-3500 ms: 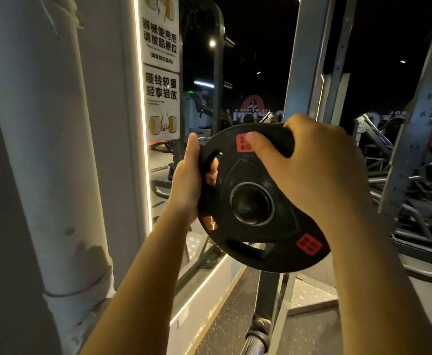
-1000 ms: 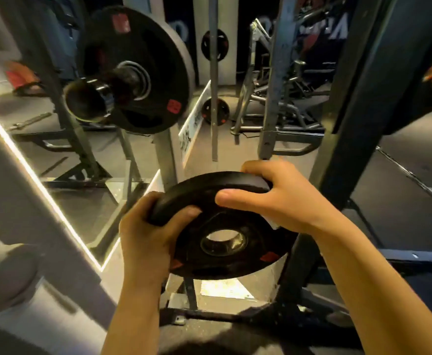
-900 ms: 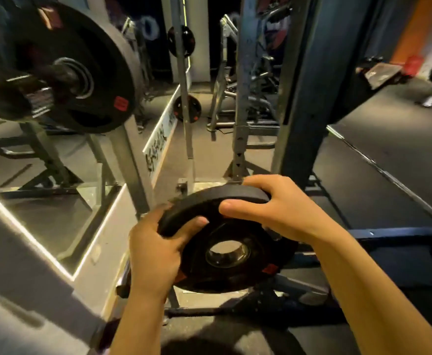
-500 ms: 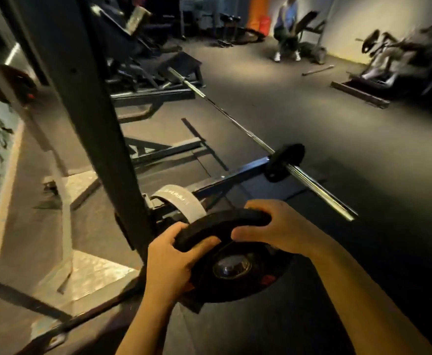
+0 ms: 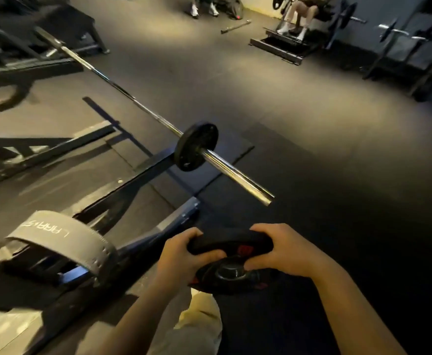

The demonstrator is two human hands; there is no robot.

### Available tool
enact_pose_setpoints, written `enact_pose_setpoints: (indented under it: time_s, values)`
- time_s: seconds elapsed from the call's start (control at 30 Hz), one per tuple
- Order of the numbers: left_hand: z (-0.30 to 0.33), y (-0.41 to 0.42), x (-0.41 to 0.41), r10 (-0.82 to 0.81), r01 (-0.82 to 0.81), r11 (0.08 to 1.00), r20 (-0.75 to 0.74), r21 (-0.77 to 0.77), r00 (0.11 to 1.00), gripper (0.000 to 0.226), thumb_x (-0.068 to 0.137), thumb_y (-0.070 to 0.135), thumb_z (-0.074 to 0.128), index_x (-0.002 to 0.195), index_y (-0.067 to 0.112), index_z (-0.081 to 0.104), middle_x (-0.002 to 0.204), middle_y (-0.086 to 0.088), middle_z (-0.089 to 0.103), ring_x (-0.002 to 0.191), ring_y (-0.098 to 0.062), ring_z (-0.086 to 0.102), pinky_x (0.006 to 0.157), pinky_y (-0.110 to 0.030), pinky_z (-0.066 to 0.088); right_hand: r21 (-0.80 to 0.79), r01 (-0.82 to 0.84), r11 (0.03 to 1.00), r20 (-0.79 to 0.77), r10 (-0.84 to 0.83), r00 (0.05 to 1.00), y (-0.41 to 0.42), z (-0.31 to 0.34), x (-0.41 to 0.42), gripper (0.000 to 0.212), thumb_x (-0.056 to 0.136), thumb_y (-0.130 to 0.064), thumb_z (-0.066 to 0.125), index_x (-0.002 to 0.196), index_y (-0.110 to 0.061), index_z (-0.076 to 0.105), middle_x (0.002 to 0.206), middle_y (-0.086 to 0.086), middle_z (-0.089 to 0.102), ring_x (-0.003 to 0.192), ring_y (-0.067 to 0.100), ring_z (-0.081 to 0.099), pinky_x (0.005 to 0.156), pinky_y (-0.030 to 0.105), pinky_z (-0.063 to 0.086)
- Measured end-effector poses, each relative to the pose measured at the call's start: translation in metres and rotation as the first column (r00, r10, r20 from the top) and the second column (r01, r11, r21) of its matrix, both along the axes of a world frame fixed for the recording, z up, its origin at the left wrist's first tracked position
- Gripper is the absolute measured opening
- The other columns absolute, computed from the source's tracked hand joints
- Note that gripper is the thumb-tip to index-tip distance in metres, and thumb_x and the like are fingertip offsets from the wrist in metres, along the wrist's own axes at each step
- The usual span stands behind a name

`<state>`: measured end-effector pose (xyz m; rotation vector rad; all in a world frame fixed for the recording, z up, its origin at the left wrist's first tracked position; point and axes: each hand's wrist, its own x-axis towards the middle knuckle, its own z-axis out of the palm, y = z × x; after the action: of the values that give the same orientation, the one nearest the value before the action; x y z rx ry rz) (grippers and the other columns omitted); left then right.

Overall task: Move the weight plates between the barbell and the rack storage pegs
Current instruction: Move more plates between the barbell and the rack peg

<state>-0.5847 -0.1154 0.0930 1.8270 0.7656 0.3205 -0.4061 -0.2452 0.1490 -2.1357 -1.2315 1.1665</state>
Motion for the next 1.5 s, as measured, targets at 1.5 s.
enact_pose_setpoints:
  time_s: [1.5]
  values:
    - [-0.163, -0.02, 0.323, 0.192, 0.015, 0.947, -0.604, 0.32, 0.774, 0.03, 0.06, 0.024, 0.086, 0.081, 0.028, 0.066, 0.07, 0.012, 0.063, 0.066, -0.005, 0.058, 0.058, -0.024, 0.051, -0.192, -0.78, 0.596, 0.092, 0.802, 0.591, 0.109, -0.204, 0.367, 0.044, 0.088, -0.022, 0.061, 0.125, -0.035, 0.041, 0.117, -0.009, 0.045, 0.098, 0.005, 0.046, 0.087, 0.027, 0.046]
